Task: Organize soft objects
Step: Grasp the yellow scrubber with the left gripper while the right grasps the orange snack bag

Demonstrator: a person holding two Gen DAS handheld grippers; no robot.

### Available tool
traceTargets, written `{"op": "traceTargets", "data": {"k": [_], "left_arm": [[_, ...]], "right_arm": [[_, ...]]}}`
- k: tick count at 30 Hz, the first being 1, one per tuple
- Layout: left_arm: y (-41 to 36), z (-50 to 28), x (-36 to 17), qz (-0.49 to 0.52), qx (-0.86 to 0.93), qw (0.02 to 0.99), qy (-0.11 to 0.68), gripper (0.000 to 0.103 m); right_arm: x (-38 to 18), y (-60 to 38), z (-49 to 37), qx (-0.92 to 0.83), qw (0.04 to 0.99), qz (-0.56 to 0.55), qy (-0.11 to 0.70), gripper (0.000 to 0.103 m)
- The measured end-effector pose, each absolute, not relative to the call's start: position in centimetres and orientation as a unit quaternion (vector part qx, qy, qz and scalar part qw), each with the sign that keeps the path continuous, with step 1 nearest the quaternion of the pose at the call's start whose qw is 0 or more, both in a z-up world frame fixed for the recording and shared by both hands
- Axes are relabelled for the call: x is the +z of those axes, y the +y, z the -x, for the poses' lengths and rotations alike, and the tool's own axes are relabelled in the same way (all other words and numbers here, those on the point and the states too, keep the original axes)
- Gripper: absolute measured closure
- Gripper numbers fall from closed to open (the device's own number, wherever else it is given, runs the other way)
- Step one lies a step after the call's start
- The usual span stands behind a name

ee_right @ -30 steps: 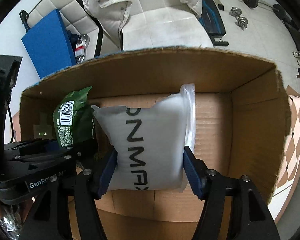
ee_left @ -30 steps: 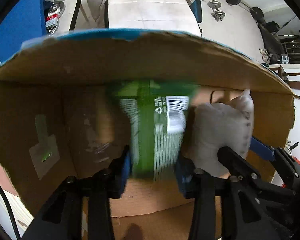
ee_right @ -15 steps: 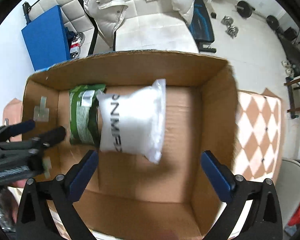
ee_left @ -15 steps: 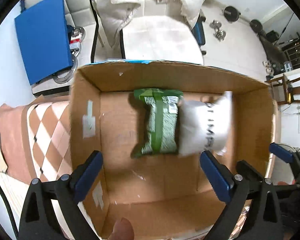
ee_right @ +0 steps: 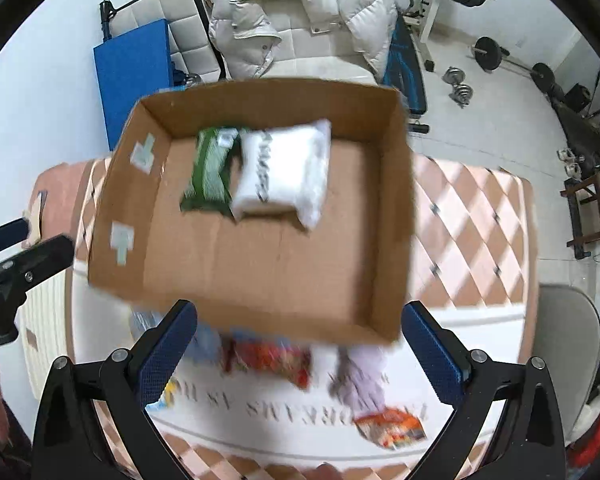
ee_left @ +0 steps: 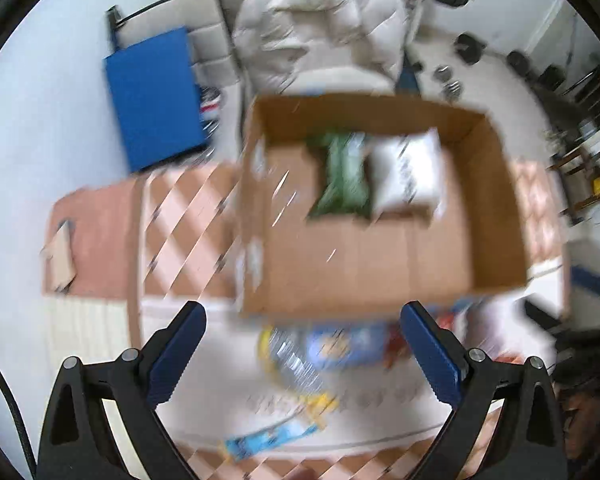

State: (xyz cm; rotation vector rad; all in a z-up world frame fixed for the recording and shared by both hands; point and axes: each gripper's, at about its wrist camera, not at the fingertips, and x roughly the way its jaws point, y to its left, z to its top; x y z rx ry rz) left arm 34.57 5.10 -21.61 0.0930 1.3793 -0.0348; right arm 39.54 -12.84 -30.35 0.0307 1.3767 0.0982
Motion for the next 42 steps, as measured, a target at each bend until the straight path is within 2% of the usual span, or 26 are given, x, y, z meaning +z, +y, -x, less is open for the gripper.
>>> {"op": "traceTargets", "data": {"k": [5, 10, 13, 19, 21, 22, 24, 25, 26, 28, 32, 35, 36, 37, 38, 40, 42], "left_arm": [[8.2, -30.5, -28.8, 0.035, 0.021, 0.703, 0.710, 0.003], [10.5, -28.4, -35.0, 0.112, 0.057, 0.660, 0.740, 0.004], [10.6, -28.2, -37.1, 0.111, 0.066, 0.650, 0.749, 0.004], [9.6, -28.3, -40.4, 0.072, 0.067, 0.641, 0.761, 0.004], [9.1, -28.3, -41.2, 0.045, 0.066, 0.643, 0.762, 0.009], [8.9, -28.3, -41.4, 0.033, 0.064, 0.644, 0.762, 0.015], [8.3, -28.3, -41.9, 0.010, 0.061, 0.645, 0.762, 0.028], [8.2, -28.2, -42.2, 0.003, 0.061, 0.644, 0.763, 0.043], [8.1, -28.1, -42.4, 0.000, 0.058, 0.641, 0.765, 0.052], [8.3, -27.8, -42.3, 0.007, 0.054, 0.649, 0.759, 0.062], [8.7, -27.3, -42.3, 0.009, 0.053, 0.651, 0.757, 0.065], [9.0, -25.8, -42.3, 0.013, 0.053, 0.650, 0.758, 0.065], [9.0, -25.3, -42.3, 0.015, 0.054, 0.649, 0.759, 0.065], [9.0, -24.6, -42.2, 0.017, 0.053, 0.648, 0.759, 0.065], [9.2, -24.3, -42.1, 0.022, 0.052, 0.649, 0.759, 0.065], [9.3, -23.6, -41.8, 0.028, 0.050, 0.648, 0.759, 0.065], [8.7, -22.5, -41.6, 0.031, 0.043, 0.646, 0.762, 0.065]], "right_arm": [[-32.5, -17.2, -33.1, 0.010, 0.753, -0.041, 0.657, 0.000], [-37.9, -22.7, -28.4, -0.047, 0.703, -0.130, 0.698, 0.000], [-40.9, -24.8, -26.6, -0.078, 0.685, -0.156, 0.707, 0.000], [-44.3, -26.1, -25.7, -0.093, 0.671, -0.131, 0.724, 0.000], [-44.2, -25.9, -25.4, -0.079, 0.679, -0.105, 0.722, 0.000], [-44.0, -25.6, -25.3, -0.071, 0.683, -0.088, 0.721, 0.000], [-43.2, -24.2, -24.9, -0.038, 0.699, -0.012, 0.714, 0.000], [-43.1, -23.5, -24.7, -0.031, 0.701, 0.019, 0.712, 0.000], [-43.1, -22.7, -24.4, -0.021, 0.702, 0.058, 0.710, 0.000], [-43.7, -21.1, -24.0, -0.002, 0.698, 0.125, 0.705, 0.000], [-46.1, -19.1, -23.9, 0.026, 0.687, 0.194, 0.700, 0.000], [-48.2, -18.5, -24.3, 0.034, 0.672, 0.196, 0.714, 0.018], [-48.8, -18.5, -24.5, 0.032, 0.665, 0.198, 0.720, 0.036], [-48.9, -18.7, -24.8, 0.027, 0.659, 0.194, 0.726, 0.042], [-48.9, -19.2, -25.0, 0.017, 0.660, 0.181, 0.729, 0.043], [-48.5, -21.0, -25.4, -0.010, 0.668, 0.114, 0.735, 0.054], [-48.2, -23.8, -25.6, -0.034, 0.658, 0.002, 0.752, 0.058]]}}
